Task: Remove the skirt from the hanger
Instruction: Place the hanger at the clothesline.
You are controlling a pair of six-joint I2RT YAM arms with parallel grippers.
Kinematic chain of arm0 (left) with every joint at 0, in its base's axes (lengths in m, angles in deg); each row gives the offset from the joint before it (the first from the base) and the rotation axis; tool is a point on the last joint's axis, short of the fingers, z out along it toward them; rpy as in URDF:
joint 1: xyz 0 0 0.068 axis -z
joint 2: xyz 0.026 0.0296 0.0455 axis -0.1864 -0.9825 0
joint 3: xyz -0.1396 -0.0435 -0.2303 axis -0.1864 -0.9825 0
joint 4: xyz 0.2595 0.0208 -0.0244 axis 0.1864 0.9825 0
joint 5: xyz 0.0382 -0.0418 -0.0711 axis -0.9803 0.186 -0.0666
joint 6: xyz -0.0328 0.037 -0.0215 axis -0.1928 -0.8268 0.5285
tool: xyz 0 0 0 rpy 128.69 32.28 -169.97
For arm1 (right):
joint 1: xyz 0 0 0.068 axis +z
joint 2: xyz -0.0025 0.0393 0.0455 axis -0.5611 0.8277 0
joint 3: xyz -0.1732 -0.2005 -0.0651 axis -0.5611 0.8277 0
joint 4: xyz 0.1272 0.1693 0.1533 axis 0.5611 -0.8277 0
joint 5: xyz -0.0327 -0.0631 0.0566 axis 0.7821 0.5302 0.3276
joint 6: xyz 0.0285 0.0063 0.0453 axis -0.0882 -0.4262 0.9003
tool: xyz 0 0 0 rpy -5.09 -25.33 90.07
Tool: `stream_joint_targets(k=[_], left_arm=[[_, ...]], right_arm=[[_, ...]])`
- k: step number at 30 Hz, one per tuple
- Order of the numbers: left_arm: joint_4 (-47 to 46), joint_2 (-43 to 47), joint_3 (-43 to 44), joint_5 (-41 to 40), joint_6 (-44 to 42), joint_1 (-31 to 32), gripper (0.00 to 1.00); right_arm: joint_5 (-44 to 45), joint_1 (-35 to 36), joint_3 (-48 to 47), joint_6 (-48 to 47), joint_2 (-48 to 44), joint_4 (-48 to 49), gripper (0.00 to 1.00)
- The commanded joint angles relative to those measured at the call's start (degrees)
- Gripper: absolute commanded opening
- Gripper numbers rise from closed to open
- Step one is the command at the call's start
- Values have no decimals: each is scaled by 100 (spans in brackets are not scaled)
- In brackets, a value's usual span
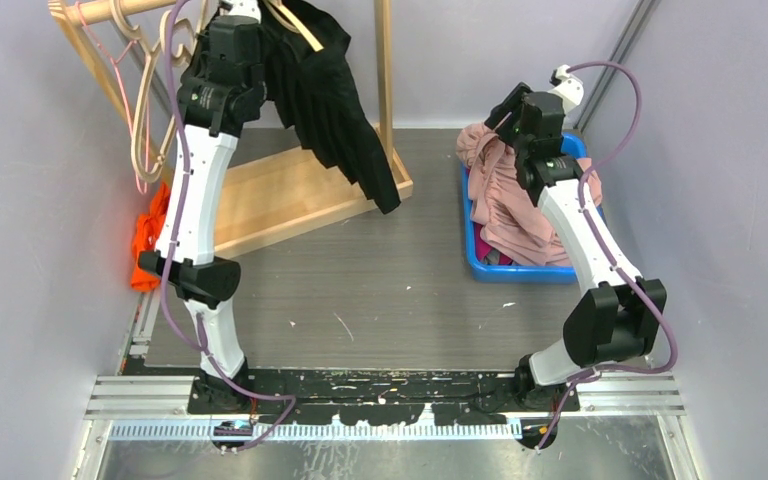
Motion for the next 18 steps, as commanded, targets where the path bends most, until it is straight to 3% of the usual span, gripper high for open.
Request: stream_joint_targets(k=[1, 4, 9, 14, 18], left_arm=[[-1038, 182, 73, 125, -262, -189, 0], [-1421, 106, 98, 225, -314, -293, 0], [-1750, -381, 946, 360, -404, -395, 0], [-2282, -518, 798, 481, -396, -413, 0], [-2149, -884, 997, 771, -113, -584, 0]], right_arm=[[24, -23, -405, -68, 108, 42, 66], [-6, -29, -475, -42, 159, 17, 66], [3, -22, -584, -67, 229, -6, 66], [-15, -28, -681, -112, 314, -64, 66], [-27, -26, -679, -135, 338, -74, 66]])
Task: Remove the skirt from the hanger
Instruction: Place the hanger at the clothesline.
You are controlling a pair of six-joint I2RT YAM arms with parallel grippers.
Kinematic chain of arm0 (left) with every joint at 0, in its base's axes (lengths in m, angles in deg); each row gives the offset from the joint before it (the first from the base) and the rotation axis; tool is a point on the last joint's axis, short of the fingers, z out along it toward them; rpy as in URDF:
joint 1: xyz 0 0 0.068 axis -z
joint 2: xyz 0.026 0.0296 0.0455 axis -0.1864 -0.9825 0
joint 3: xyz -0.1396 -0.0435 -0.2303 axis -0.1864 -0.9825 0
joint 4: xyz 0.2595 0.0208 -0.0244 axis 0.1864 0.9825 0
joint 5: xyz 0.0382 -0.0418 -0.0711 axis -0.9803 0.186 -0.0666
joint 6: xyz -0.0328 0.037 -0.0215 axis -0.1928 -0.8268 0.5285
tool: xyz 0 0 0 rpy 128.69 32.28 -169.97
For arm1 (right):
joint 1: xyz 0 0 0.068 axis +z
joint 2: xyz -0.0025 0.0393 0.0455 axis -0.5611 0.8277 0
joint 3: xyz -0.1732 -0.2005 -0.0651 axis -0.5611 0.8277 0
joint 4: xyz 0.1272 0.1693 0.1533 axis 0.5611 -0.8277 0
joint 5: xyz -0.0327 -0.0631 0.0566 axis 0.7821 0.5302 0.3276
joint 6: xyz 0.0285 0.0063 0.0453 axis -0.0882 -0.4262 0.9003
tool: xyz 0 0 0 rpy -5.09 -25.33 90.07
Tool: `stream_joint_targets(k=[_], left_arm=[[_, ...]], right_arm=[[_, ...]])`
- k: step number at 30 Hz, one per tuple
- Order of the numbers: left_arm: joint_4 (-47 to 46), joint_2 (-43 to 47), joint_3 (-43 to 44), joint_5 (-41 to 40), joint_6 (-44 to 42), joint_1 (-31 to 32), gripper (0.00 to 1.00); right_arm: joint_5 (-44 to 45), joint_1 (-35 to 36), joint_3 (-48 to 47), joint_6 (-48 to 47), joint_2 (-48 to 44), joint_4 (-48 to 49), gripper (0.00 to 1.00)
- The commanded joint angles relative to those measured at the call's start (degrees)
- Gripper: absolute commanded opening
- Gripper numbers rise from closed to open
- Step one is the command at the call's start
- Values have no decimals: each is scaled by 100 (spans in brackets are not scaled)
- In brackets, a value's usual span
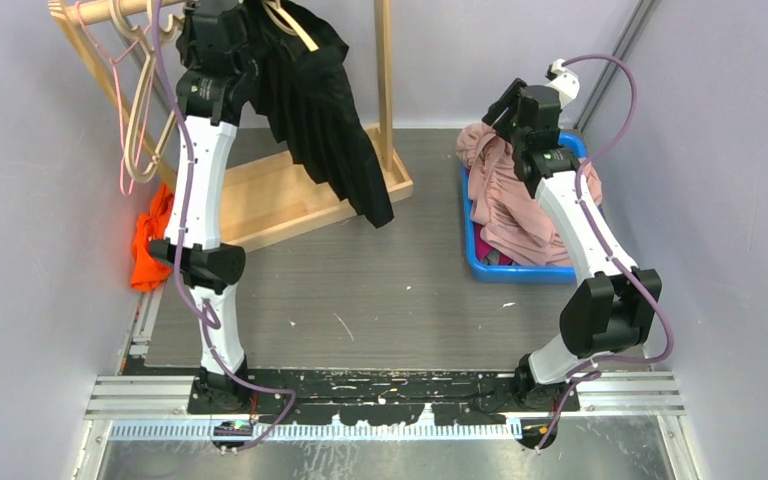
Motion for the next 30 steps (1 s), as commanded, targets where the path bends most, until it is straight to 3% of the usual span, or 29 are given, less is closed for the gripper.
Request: stream_joint_targets(k=[1, 8, 26, 30], left_arm=[[-376, -349, 409, 394, 285, -227, 0], [-155, -436, 462, 927, 956, -674, 0], [-559, -425, 575, 1353, 987, -673, 0], [-1073, -390, 557, 1569, 629, -568, 0]], right_arm=[[-8, -25, -270, -124, -7, 118, 66], [-44, -22, -373, -189, 98, 94, 65], [-190, -19, -645, -93, 412, -15, 63], [-235, -26, -708, -58, 521, -39, 63]])
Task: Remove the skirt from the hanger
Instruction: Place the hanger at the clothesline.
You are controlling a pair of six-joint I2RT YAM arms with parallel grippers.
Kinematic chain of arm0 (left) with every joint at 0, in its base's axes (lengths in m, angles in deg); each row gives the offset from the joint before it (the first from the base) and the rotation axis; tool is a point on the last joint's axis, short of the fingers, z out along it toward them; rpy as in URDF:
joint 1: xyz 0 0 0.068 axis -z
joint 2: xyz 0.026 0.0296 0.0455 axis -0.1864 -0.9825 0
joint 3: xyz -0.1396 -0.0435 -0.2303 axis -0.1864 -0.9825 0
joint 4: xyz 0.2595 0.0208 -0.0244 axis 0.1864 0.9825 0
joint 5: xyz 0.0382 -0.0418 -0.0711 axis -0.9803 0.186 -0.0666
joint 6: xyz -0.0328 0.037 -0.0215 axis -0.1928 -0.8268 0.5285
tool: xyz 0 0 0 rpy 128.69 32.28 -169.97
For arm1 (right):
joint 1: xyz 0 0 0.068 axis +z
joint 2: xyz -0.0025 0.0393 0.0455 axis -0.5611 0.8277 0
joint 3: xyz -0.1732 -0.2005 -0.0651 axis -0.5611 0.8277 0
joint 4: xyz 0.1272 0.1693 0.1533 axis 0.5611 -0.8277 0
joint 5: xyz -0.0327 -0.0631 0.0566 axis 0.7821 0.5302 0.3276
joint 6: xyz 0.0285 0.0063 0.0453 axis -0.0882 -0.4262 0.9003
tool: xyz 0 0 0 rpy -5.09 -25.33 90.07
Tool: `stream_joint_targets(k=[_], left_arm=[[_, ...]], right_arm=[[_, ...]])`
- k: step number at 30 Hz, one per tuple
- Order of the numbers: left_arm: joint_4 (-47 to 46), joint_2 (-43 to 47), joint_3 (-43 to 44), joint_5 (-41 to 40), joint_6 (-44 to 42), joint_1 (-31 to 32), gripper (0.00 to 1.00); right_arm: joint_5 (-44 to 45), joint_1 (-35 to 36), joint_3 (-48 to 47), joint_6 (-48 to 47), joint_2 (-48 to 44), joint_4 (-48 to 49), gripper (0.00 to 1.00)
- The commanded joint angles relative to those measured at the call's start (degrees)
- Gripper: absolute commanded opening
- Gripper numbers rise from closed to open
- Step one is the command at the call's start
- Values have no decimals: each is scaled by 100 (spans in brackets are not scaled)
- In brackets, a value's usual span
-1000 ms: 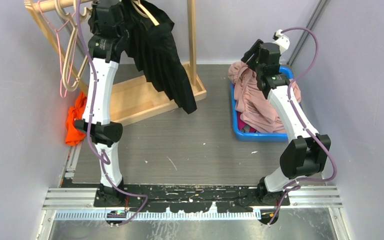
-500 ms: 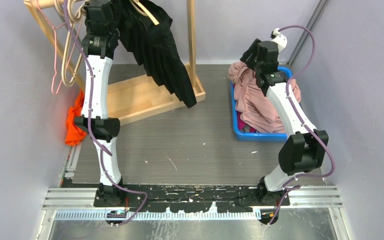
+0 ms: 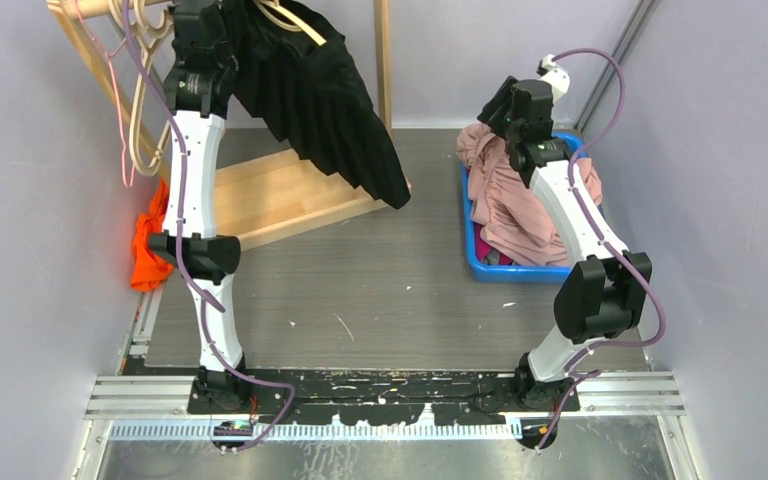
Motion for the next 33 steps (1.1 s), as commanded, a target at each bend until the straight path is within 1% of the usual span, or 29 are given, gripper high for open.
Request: stream_joint_targets(k=[1, 7, 11, 16, 17, 18, 21, 22, 29, 33], left_arm=[[-856, 120, 203, 320, -318, 42, 0], [-1191, -114, 182, 457, -387, -36, 0], [-1133, -255, 195, 578, -141, -235, 0], [-1018, -241, 178, 632, 27, -256, 0], [-994, -202, 155, 655, 69, -254, 3], [-992, -157, 108, 653, 99, -246, 9], [-990, -44, 70, 720, 175, -226, 31], [-1003, -22, 73, 728, 177, -210, 33], [-1193, 155, 151, 764, 2, -20, 34], [-1195, 289, 149, 664, -140, 108, 43]], right_arm=[[-57, -21, -337, 37, 43, 109, 63], [-8, -18, -426, -43, 96, 59, 63], [32, -25, -493, -123, 110, 6, 63], [62, -20, -512, -144, 139, -11, 63], [37, -20, -523, -134, 152, -12, 63], [25, -21, -532, -125, 182, -11, 63], [-27, -20, -542, -107, 230, -41, 63], [-38, -19, -546, -108, 240, -47, 63], [-23, -19, -557, -155, 233, -66, 63], [-48, -20, -547, -163, 246, -80, 63]])
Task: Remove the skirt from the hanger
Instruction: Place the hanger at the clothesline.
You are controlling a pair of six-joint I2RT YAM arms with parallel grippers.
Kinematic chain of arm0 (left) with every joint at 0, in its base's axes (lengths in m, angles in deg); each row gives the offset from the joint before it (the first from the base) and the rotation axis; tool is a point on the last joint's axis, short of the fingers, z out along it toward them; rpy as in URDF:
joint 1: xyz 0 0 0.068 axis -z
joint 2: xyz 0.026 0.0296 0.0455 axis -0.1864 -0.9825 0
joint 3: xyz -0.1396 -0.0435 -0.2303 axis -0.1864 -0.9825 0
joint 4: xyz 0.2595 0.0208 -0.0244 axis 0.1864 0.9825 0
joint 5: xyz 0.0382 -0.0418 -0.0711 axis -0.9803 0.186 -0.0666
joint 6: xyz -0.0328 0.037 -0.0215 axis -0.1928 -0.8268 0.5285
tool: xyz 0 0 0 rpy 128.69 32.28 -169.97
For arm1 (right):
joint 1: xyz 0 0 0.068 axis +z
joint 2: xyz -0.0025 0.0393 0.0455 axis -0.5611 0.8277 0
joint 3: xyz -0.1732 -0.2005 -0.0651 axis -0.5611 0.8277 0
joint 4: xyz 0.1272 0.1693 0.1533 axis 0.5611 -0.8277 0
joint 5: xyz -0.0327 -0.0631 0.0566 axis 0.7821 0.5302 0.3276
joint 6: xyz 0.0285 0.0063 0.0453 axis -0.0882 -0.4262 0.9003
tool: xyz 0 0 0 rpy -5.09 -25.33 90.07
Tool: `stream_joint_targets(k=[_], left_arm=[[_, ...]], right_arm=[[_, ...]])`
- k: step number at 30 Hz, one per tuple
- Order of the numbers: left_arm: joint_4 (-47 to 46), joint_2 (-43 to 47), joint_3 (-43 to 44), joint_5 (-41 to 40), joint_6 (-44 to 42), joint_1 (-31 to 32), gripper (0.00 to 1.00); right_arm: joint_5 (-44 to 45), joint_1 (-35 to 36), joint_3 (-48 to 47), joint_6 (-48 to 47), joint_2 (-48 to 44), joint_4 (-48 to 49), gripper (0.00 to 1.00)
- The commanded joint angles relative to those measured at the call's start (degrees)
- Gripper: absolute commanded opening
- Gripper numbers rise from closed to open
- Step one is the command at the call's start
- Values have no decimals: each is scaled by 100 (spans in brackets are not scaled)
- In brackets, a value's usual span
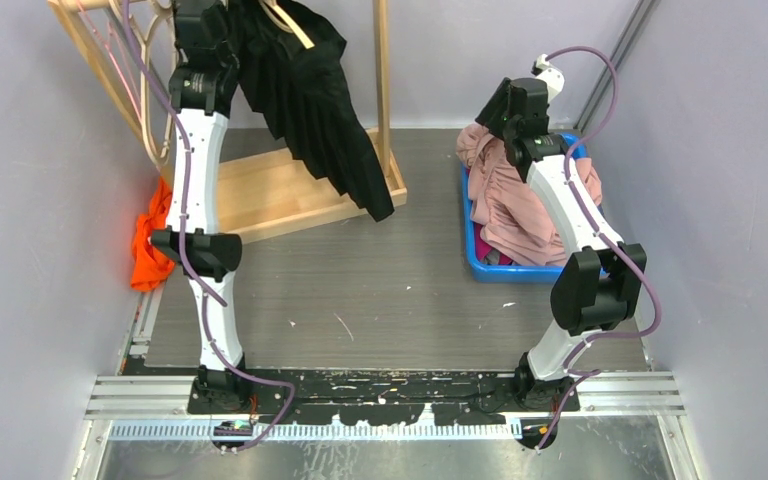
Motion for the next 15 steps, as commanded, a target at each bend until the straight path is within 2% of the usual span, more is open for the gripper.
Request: stream_joint_targets(k=[1, 3, 10, 15], left_arm=[[-409, 536, 107, -75, -200, 175, 44], [-414, 621, 37, -163, -269, 238, 47], [-279, 1026, -128, -378, -394, 338, 68], [20, 1482, -718, -447, -239, 350, 74]], right_arm=[[-39, -19, -263, -69, -65, 168, 63], [-54, -23, -254, -67, -49, 163, 63], [-188, -26, -201, 18, -12, 171, 62], [-291, -22, -106, 85, -19, 204, 62]])
